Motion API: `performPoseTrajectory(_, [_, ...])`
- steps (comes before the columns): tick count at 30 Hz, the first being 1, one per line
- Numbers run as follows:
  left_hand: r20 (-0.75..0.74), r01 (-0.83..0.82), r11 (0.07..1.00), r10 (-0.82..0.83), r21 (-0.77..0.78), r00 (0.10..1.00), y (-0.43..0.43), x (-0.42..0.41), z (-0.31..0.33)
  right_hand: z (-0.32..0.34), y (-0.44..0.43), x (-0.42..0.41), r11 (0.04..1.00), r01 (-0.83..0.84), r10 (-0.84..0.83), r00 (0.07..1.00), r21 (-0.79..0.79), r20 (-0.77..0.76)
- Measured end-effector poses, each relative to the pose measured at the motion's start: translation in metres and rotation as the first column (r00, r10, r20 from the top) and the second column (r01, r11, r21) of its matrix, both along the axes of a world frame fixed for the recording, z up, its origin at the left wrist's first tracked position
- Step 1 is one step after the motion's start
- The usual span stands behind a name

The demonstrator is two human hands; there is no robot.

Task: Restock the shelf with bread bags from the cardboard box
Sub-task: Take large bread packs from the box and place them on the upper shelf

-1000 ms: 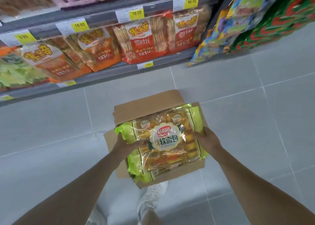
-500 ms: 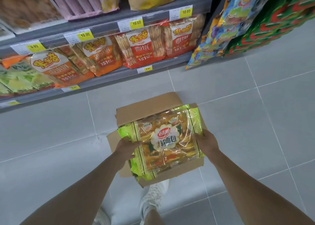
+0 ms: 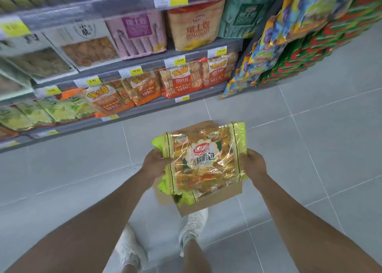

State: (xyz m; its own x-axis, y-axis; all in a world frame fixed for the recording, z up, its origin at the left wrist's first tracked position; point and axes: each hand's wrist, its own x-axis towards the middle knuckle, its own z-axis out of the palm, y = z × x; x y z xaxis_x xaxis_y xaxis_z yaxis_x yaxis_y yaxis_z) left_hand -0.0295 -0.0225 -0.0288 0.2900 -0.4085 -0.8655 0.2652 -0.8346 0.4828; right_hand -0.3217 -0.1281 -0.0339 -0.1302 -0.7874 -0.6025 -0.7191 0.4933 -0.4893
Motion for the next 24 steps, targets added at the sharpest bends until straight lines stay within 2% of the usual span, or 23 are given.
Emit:
performPoseTrajectory(7, [0.024, 0.024, 0.973, -0.019, -0.231, 1.0, 0.014, 0.076, 0.163, 0.153, 0.013, 0.058, 0.979, 0.021, 0.006, 0.991, -0.201, 0.135])
performPoseTrajectory(11, [0.122, 0.089, 0.921, -0.045, -0.38, 0.992, 0.029, 0.122, 0.264, 0.251, 0.025, 0.097, 0.943, -0.042, 0.111, 0.975, -0.332, 0.19])
performPoseTrajectory(15, [0.203, 0.121, 0.853, -0.018, -0.508, 0.979, 0.049, 0.17, 0.356, 0.345, 0.049, 0.138, 0.907, -0.023, 0.131, 0.964, -0.42, 0.23])
performPoseTrajectory(19, [0.288, 0.174, 0.789, 0.004, -0.589, 0.958, 0.077, 0.22, 0.431, 0.424, 0.071, 0.185, 0.85, -0.032, 0.178, 0.957, -0.526, 0.231])
performPoseTrajectory(24, [0.406, 0.233, 0.708, 0.083, -0.667, 0.91, 0.116, 0.279, 0.499, 0.491, 0.097, 0.245, 0.795, -0.029, 0.22, 0.945, -0.605, 0.243])
